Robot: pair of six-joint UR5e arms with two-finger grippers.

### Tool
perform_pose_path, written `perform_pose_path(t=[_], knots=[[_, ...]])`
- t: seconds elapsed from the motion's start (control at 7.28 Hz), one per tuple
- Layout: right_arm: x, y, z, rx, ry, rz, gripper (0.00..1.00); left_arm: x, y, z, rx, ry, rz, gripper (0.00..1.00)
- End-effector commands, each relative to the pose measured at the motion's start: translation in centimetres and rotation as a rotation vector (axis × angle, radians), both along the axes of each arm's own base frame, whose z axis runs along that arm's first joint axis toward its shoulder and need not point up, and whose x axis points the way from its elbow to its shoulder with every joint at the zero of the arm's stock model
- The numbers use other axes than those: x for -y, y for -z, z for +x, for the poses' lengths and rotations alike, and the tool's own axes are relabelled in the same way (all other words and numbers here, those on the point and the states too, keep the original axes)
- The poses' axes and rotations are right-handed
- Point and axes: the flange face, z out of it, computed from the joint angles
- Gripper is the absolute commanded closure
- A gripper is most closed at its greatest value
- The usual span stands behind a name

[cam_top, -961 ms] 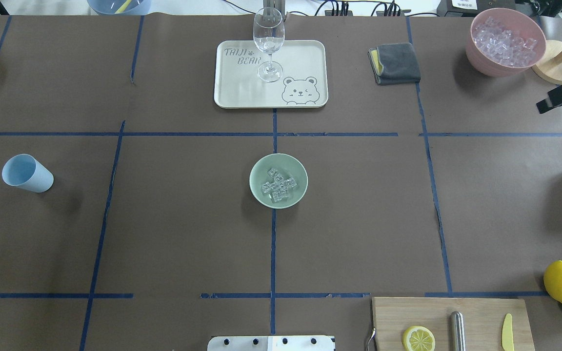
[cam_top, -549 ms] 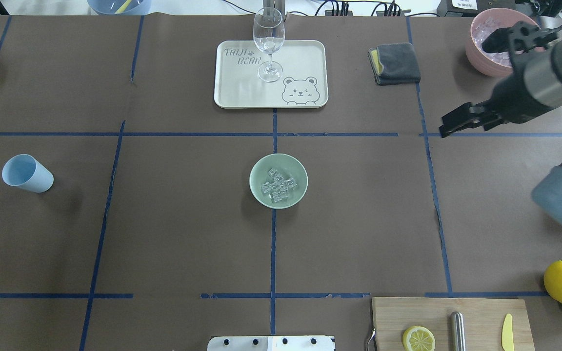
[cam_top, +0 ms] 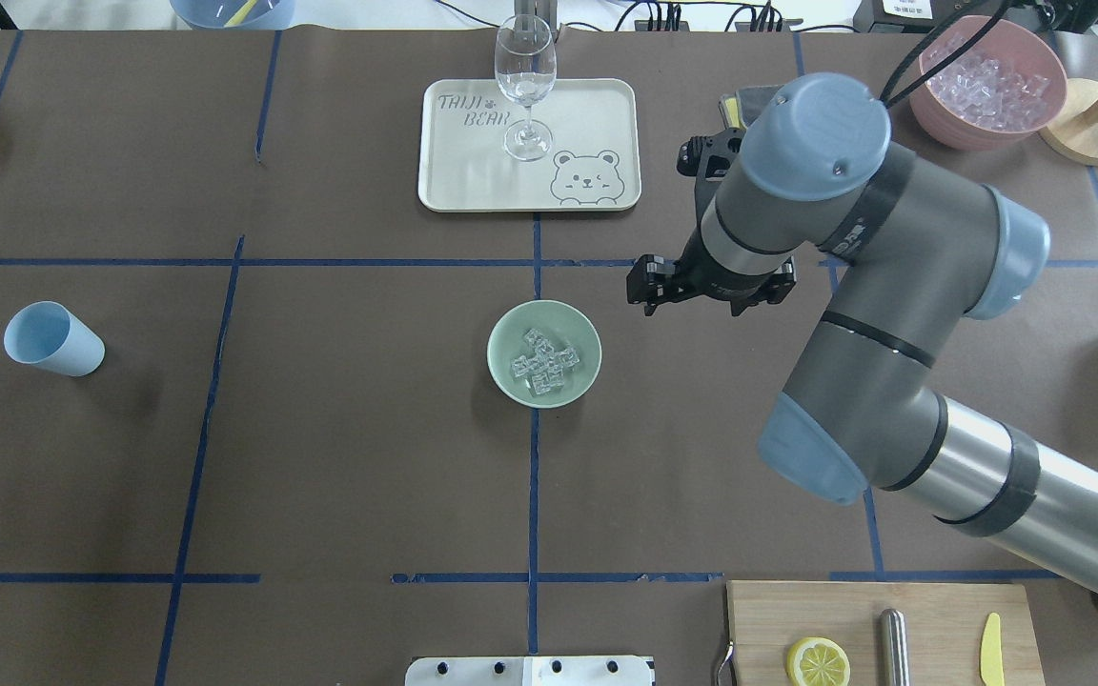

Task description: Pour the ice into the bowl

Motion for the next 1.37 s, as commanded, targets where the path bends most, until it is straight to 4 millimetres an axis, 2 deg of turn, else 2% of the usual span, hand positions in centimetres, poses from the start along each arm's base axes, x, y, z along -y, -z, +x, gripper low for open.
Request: perform_pose_path(t=[0.0, 0.14, 0.27, 0.82, 0.96, 1.24], knots=[[-0.9, -2.1, -6.2, 0.008, -0.052, -0.007, 0.0, -0.2, -0.1, 0.0, -0.002, -0.001, 0.0, 0.0], [-0.2, -3.3, -9.1, 0.022, -0.053, 0.0, 0.01, -0.4, -0.2, 0.0, -0.002, -0.001, -0.002, 0.0], [0.8, -2.3, -10.8, 0.015, -0.065, -0.005, 0.05, -0.4, -0.2, 0.0, -0.002, -0.004, -0.001, 0.0], [-0.5, -1.7, -11.9, 0.022, -0.045, -0.001, 0.4, -0.5, -0.4, 0.0, -0.003, -0.003, -0.003, 0.0], [-0.7, -1.6, -12.0, 0.023, -0.041, 0.001, 0.42, -0.5, -0.5, 0.1, -0.003, -0.005, -0.004, 0.0], [-0.8, -1.2, -11.6, 0.032, -0.04, 0.003, 0.64, -0.6, -0.5, 0.0, -0.003, -0.003, -0.001, 0.0]])
